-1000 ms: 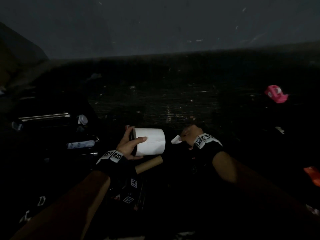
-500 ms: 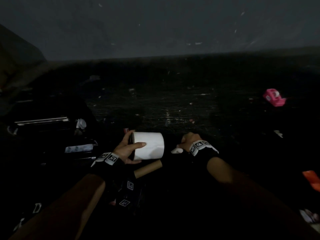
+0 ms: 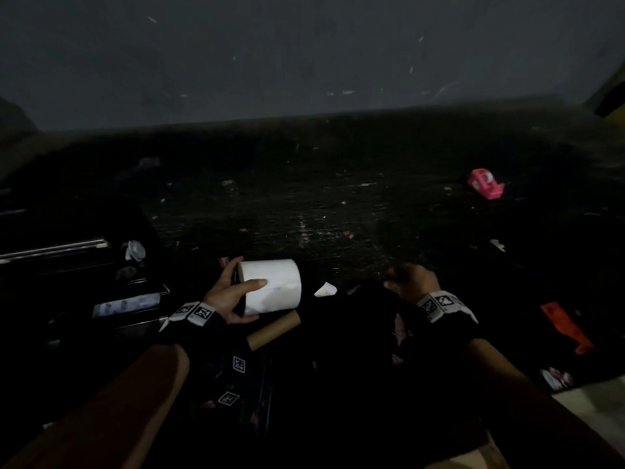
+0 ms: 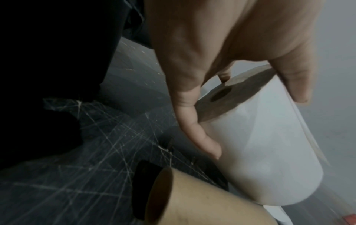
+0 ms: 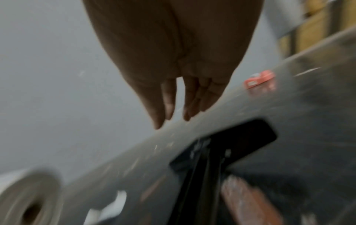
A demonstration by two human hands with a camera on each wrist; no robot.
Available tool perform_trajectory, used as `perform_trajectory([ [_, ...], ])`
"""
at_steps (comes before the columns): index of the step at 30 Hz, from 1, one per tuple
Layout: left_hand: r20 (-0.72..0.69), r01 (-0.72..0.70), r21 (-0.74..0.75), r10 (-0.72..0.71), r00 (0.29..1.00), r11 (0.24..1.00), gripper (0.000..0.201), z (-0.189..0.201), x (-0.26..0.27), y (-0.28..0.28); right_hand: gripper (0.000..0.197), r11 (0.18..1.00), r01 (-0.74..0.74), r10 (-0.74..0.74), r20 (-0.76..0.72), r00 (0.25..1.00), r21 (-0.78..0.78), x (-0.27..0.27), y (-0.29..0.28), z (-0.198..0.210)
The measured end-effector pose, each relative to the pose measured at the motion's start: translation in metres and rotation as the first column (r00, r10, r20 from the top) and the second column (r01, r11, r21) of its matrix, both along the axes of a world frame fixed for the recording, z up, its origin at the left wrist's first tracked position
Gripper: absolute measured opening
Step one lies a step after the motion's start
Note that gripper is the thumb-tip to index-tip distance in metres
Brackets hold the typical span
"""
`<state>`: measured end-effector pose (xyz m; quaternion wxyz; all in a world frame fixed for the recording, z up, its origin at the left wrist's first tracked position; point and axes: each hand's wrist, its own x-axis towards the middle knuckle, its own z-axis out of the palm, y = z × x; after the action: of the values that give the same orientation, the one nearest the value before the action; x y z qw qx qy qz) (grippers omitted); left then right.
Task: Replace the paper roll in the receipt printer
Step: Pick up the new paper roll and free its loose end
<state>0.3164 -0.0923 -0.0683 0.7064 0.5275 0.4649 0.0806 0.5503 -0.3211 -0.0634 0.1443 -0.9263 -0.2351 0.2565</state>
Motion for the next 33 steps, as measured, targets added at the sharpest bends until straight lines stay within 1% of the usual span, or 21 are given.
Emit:
perform_trajectory([
  [2,-0.004,0.005,0.004,-0.005,1.0,1.0,0.071,0.0,0.0,0.0,0.046,0.997,0.004,-0.004,-0.003,1.0,-0.079,0.007,-0.008,0.001],
  [4,-0.008,0.018,0.016,-0.017,1.0,1.0,0.071,0.001,0.0,-0.001,0.051,0.991,-0.013,0.005,-0.057,0.998,-0.136,0.006,-0.016,-0.004],
  [6,-0.012,0.019,0.028,-0.019,1.0,0.999,0.071,0.001,0.001,-0.001,0.053,0.985,-0.034,0.021,-0.078,0.997,-0.171,0.0,-0.02,-0.01],
  [9,-0.007,0.023,0.045,-0.023,1.0,0.999,0.068,0.003,0.002,-0.004,0.05,0.99,-0.021,0.006,-0.11,0.994,-0.137,-0.007,-0.021,-0.014],
  [12,0.005,0.032,0.067,-0.033,0.999,0.997,0.066,0.003,0.003,-0.006,0.054,0.99,0.022,-0.043,-0.145,0.988,-0.138,-0.003,-0.019,-0.015],
  [14,0.003,0.029,0.079,-0.029,1.0,0.996,0.069,0.004,0.003,-0.007,0.054,0.992,0.033,-0.054,-0.175,0.983,-0.12,-0.003,-0.015,-0.015],
  [16,-0.001,0.032,0.088,-0.033,0.999,0.996,0.072,0.005,0.003,-0.008,0.049,0.995,0.054,-0.069,-0.196,0.978,-0.08,-0.001,-0.014,-0.022],
  [19,-0.005,0.049,0.108,-0.049,0.999,0.993,0.077,0.006,0.003,-0.01,0.039,0.996,0.077,-0.063,-0.243,0.968,0.05,0.005,-0.021,-0.034],
  [21,-0.006,0.058,0.107,-0.057,0.998,0.993,0.077,0.005,0.004,-0.012,0.036,0.986,0.121,-0.084,-0.287,0.954,0.114,0.005,-0.026,-0.034],
  [22,-0.004,0.06,0.105,-0.059,0.998,0.993,0.076,0.005,0.004,-0.013,0.037,0.983,0.138,-0.097,-0.301,0.949,0.118,0.005,-0.027,-0.034],
  [24,-0.003,0.058,0.101,-0.058,0.998,0.993,0.074,0.005,0.004,-0.013,0.047,0.981,0.175,-0.141,-0.306,0.942,0.087,0.004,-0.023,-0.033],
  [25,-0.003,0.056,0.102,-0.056,0.998,0.993,0.073,0.005,0.004,-0.014,0.054,0.981,0.187,-0.164,-0.29,0.943,0.053,0.006,-0.021,-0.036],
  [26,-0.004,0.054,0.106,-0.054,0.999,0.993,0.073,0.005,0.004,-0.014,0.056,0.985,0.169,-0.155,-0.268,0.951,0.031,0.005,-0.018,-0.037],
  [28,-0.006,0.046,0.113,-0.045,0.999,0.993,0.072,0.004,0.004,-0.015,0.044,0.995,0.101,-0.092,-0.234,0.968,0.026,0.003,-0.015,-0.039],
  [29,-0.008,0.039,0.116,-0.038,0.999,0.993,0.071,0.003,0.005,-0.016,0.039,0.995,0.094,-0.081,-0.235,0.969,0.043,0.0,-0.015,-0.038],
  [31,-0.01,0.026,0.119,-0.025,1.0,0.993,0.07,0.0,0.005,-0.016,0.035,0.986,0.122,-0.09,-0.261,0.961,0.11,-0.003,-0.014,-0.039],
  [33,-0.004,0.01,0.12,-0.01,1.0,0.993,0.068,-0.004,0.005,-0.016,0.032,0.965,0.182,-0.119,-0.302,0.946,0.189,-0.004,-0.014,-0.042],
])
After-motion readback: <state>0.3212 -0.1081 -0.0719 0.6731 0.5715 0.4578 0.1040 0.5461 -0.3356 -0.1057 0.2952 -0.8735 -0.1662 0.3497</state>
